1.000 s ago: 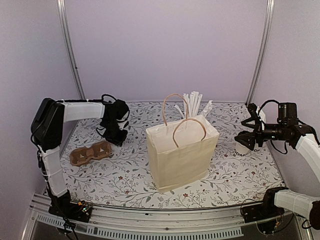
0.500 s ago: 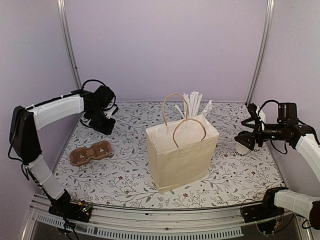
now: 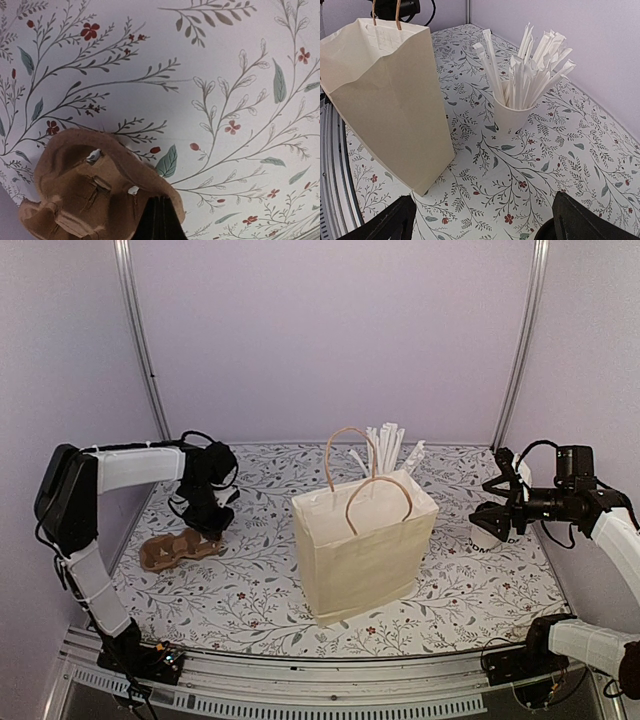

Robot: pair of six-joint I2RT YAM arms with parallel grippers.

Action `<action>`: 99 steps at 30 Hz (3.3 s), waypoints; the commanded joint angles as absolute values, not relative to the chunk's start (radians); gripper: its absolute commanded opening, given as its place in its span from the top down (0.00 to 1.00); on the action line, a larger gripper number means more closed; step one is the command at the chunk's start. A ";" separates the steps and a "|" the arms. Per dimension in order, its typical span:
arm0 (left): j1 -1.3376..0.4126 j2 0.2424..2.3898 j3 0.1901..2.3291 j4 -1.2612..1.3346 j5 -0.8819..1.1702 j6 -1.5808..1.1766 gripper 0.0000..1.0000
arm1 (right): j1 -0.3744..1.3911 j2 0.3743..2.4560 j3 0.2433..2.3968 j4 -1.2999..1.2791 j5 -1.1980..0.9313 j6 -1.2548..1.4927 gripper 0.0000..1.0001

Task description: Pack the takeout coffee

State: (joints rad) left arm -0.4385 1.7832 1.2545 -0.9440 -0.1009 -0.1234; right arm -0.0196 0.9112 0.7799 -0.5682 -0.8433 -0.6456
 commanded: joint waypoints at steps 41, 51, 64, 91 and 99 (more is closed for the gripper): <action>-0.504 1.927 1.392 -0.838 -0.090 -0.066 0.90 | -0.016 0.946 0.772 -0.591 -0.833 -0.665 0.01; -0.514 2.016 1.520 -0.810 -0.094 -0.065 0.86 | -0.016 0.949 0.770 -0.590 -0.828 -0.664 0.01; -0.516 1.587 1.208 -0.816 -0.084 -0.071 0.45 | -0.015 0.947 0.773 -0.598 -0.834 -0.675 0.01; -0.375 1.652 1.048 -0.627 -0.008 0.051 0.46 | -0.015 0.949 0.772 -0.605 -0.841 -0.683 0.01; -0.374 1.694 1.064 -0.617 -0.008 0.063 0.52 | -0.015 0.959 0.772 -0.606 -0.839 -0.684 0.01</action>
State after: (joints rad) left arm -0.3828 1.6653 1.0527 -0.6415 -0.0227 0.0486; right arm -0.0196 0.9531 0.7799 -0.5854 -0.8394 -0.6743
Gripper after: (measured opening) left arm 0.493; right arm 0.989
